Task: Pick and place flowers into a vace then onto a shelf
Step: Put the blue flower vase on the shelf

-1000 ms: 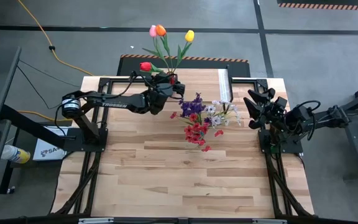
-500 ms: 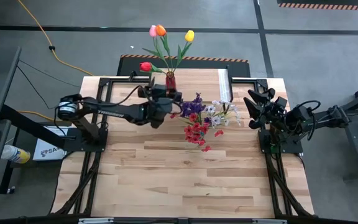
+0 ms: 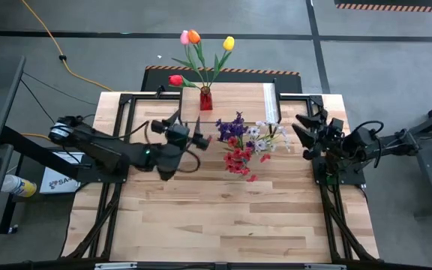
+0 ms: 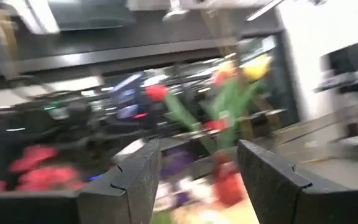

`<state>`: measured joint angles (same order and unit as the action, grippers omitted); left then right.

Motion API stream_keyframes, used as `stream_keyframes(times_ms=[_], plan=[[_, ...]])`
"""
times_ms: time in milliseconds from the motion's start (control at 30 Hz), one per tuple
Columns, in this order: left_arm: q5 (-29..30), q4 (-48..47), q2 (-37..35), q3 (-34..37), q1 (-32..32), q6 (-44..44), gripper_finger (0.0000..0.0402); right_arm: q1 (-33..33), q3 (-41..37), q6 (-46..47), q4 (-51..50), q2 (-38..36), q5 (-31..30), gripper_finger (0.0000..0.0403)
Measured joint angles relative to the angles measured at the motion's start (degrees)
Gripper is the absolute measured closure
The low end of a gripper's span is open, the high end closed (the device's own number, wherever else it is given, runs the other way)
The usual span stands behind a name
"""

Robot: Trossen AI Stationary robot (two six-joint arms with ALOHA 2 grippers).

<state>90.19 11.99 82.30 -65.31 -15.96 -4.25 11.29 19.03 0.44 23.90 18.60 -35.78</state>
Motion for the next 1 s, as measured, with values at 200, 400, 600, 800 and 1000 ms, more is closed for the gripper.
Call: stream_keyframes(times_ms=[200, 400, 600, 800, 1000], plan=[[-0.02, -0.06, -3.0, -0.01, -7.18, -5.09, 0.0055, 0.0, 0.0, 12.23, -5.04, -2.35, 18.44, 0.0197], [-0.08, -0.1, -4.71, -0.01, -13.9, -9.12, 0.0055, 0.01, 0.0, 26.18, -9.41, -1.15, 35.33, 0.0199], [-0.24, 0.15, -5.74, -0.01, -19.19, -9.11, 0.0055, 3.83, 0.0, 41.36, -16.77, 5.45, 46.41, 0.0199], [-0.24, 1.57, -5.77, -0.01, -22.54, -9.05, 0.0055, 12.92, 0.0, 51.1, -30.27, 13.72, 51.26, 0.0199], [-0.24, 1.57, -5.75, -0.01, -23.22, -9.01, 0.0055, 24.65, -0.04, 56.14, -41.05, 18.66, 39.3, 0.0199]])
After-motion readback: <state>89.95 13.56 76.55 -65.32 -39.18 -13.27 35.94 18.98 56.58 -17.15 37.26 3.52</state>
